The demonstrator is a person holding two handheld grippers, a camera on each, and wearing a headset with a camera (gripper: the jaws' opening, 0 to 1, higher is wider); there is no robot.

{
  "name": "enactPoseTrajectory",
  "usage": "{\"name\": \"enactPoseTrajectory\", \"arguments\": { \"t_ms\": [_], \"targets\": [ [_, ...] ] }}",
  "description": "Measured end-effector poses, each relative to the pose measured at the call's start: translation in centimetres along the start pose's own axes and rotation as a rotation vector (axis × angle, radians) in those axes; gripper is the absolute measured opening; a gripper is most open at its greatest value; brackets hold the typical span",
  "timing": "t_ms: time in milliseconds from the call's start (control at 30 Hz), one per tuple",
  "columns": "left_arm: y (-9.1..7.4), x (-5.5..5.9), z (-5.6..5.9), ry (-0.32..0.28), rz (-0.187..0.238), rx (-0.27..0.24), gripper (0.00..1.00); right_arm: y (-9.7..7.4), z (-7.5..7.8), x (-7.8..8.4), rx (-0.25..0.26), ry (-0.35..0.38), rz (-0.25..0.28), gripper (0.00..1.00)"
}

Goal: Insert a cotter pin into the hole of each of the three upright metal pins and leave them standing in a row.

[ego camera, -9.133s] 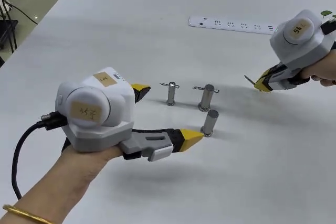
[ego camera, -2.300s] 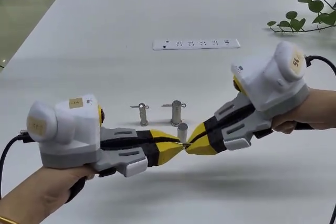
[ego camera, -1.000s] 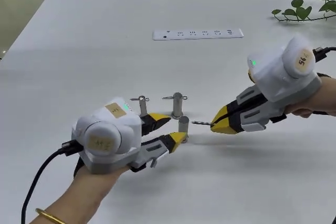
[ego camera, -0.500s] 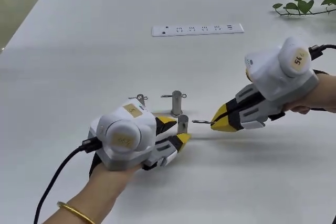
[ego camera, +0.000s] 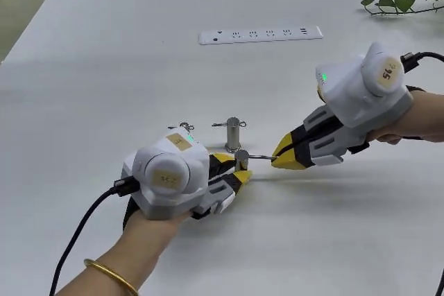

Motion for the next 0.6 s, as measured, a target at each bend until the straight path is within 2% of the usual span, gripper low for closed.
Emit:
{"name": "enactPoseTrajectory", "arguments": {
  "t_ms": [200,300,600],
  "targets": [
    [0.1,0.1,0.0,0.0,-0.002,0.021,0.1,0.1,0.1,-0.2,-0.009,-0.021,0.0,0.0],
    [0.1,0.1,0.1,0.022,-0.008,0.045,0.1,0.2,0.1,-0.4,-0.017,-0.035,0.001,0.0],
    [0.1,0.1,0.1,0.022,-0.004,0.06,0.1,0.7,0.3,-1.2,-0.029,-0.063,-0.004,0.0]
  ]
}}
Point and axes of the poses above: the centre of the closed fingertips' face, and the gripper's own axes: y roughly forward along the fingers, z roughly to its right, x roughly out of its underside, the point moved 3 cm from there along -y, roughly backward along the fingers, and after that the axes turned 9 degrees about -y, right-handed, at the moved point
